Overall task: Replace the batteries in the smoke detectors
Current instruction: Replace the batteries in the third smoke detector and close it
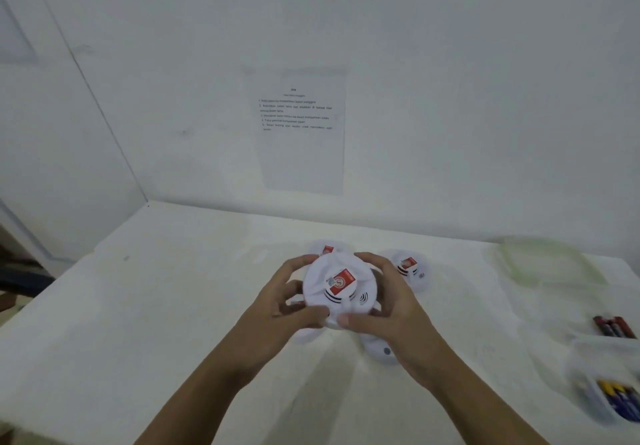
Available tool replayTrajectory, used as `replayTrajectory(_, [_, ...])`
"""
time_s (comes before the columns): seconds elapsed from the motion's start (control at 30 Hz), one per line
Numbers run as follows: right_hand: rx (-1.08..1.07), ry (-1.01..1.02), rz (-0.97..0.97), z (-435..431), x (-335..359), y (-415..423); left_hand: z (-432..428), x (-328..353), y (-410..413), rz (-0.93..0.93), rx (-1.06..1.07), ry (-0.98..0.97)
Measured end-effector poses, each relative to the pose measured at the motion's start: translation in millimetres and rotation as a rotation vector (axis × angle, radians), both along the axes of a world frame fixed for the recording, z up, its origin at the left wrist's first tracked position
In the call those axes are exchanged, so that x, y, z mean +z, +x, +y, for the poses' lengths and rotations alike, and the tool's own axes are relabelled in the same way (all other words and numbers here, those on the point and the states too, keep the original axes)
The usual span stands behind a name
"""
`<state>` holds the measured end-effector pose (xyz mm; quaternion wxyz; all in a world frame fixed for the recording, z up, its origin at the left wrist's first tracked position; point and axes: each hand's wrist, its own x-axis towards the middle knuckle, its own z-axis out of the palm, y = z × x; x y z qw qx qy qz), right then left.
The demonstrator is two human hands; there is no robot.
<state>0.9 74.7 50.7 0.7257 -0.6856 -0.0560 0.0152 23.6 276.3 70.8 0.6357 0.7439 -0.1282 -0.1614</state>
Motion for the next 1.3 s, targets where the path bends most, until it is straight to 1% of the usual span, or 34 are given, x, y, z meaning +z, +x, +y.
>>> replayTrajectory(0.07, [0.024, -0.175, -0.064, 4.0, -1.3, 6.4, 7.1, 0.6, 3.7, -0.006, 0.030, 0.006])
replayTrajectory(0.1, [0.011, -0.228, -0.077, 8.0, -1.1, 9.8, 12.3, 0.6, 6.4, -0.005, 0.040, 0.011])
replayTrajectory(0.27, [-0.046, -0.367, -0.144, 40.3, -2.4, 30.9, 50.8, 3.0, 26.5, -0.009, 0.012, 0.041])
replayTrajectory(0.47, [-0.029, -0.392, -0.136, 82.3, -8.1, 54.3, 99.9, 7.8, 50.6, 0.011, -0.054, 0.074])
replayTrajectory(0.7, [-0.003, -0.452, -0.160, 112.6, -15.7, 66.1, 128.0, -3.6, 64.4, 0.003, -0.001, 0.048])
replayTrajectory(0.97, [0.014, -0.466, -0.190, 122.3, -15.8, 72.8, 137.5, -7.7, 69.8, 0.009, 0.003, -0.033])
replayTrajectory(1.2, [-0.019, -0.530, -0.195, 128.2, -20.2, 76.2, 142.2, -11.6, 71.1, 0.001, 0.017, -0.024])
replayTrajectory(1.3, [-0.027, -0.524, -0.192, 129.8, -19.9, 78.2, 144.2, -12.3, 73.2, 0.000, 0.020, -0.033])
